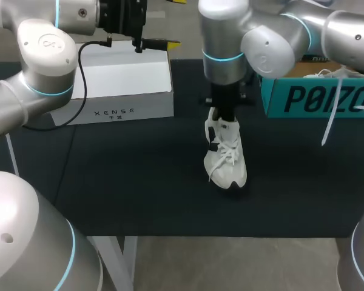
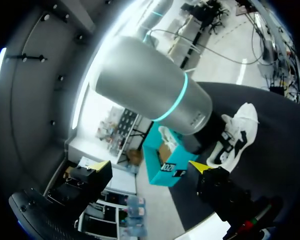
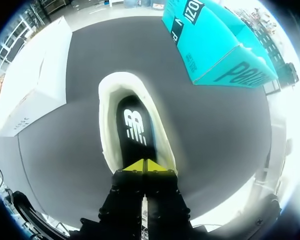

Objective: Take the shoe out of the shoebox, open the shoe tongue, remove and reinsert the insole, then place the shoe into the shoebox

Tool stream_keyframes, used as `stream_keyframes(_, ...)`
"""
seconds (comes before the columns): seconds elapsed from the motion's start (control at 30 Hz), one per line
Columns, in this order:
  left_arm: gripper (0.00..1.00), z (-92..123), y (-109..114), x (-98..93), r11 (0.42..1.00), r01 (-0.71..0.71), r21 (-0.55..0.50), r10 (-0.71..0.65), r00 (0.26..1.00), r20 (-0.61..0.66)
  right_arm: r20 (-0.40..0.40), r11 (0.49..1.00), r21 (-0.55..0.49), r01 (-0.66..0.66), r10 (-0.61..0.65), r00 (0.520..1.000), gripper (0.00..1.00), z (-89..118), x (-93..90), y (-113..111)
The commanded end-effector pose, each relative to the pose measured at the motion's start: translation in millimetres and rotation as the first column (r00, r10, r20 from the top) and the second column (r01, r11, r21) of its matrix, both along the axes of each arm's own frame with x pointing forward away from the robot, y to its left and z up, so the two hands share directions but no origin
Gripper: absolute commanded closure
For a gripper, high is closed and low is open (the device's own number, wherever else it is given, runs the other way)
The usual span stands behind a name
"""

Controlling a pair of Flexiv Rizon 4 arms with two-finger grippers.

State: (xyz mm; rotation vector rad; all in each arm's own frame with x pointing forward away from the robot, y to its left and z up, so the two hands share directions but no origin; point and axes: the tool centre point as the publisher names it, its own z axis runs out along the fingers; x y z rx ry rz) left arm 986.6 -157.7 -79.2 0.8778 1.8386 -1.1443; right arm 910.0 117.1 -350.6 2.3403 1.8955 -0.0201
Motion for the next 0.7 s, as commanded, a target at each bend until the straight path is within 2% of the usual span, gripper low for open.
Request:
stream_keyframes(0.03, 0.0, 0, -1, 0.8, 1.0, 0.0, 0.003, 0.0, 1.0, 0.0, -0.011, 1.0, -0.016, 0.003, -0.003, 1.0, 0.87, -6, 1.4, 6)
stream_keyframes(0.07, 0.0, 0, -1, 0.8, 1.0, 0.0, 0.003, 0.0, 1.0, 0.0, -0.015, 1.0, -0.012, 0.007, -0.007, 1.0, 0.59, -7, 1.3, 6)
stream_keyframes(0.1, 0.0, 0, -1, 0.8, 1.0, 0.0, 0.003, 0.0, 1.0, 0.0, -0.017, 1.0, -0.014, 0.007, -0.007, 1.0, 0.47, -8, 1.4, 6)
stream_keyframes(0.13, 0.0, 0, -1, 0.8, 1.0, 0.0, 0.003, 0.0, 1.0, 0.0, -0.017, 1.0, -0.022, 0.004, -0.004, 1.0, 0.44, -8, 1.5, 6)
stream_keyframes(0.2, 0.0, 0, -1, 0.8, 1.0, 0.0, 0.003, 0.0, 1.0, 0.0, -0.019, 1.0, -0.021, 0.005, -0.006, 1.0, 0.22, -10, 2.4, 5)
stream_keyframes(0.27, 0.0, 0, -1, 0.8, 1.0, 0.0, 0.003, 0.0, 1.0, 0.0, -0.023, 1.0, -0.021, 0.009, -0.009, 1.0, 0.16, -11, 3.9, 4)
stream_keyframes(0.3, 0.0, 0, -1, 0.8, 1.0, 0.0, 0.003, 0.0, 1.0, 0.0, -0.024, 1.0, -0.021, 0.01, -0.01, 1.0, 0.07, -11, 4.8, 4)
stream_keyframes(0.33, 0.0, 0, -1, 0.8, 1.0, 0.0, 0.003, 0.0, 1.0, 0.0, -0.026, 1.0, -0.021, 0.011, -0.012, 1.0, 0.08, -11, 5.6, 3)
stream_keyframes(0.4, 0.0, 0, -1, 0.8, 1.0, 0.0, 0.003, 0.0, 1.0, 0.0, -0.029, 1.0, -0.018, 0.015, -0.015, 0.999, 0.0, -10, 7.0, 2)
stream_keyframes(0.7, 0.0, 0, -1, 0.8, 1.0, 0.0, 0.003, 0.0, 1.0, 0.0, -0.024, 1.0, -0.02, 0.005, -0.006, 1.0, 0.0, -1, 10.2, 0)
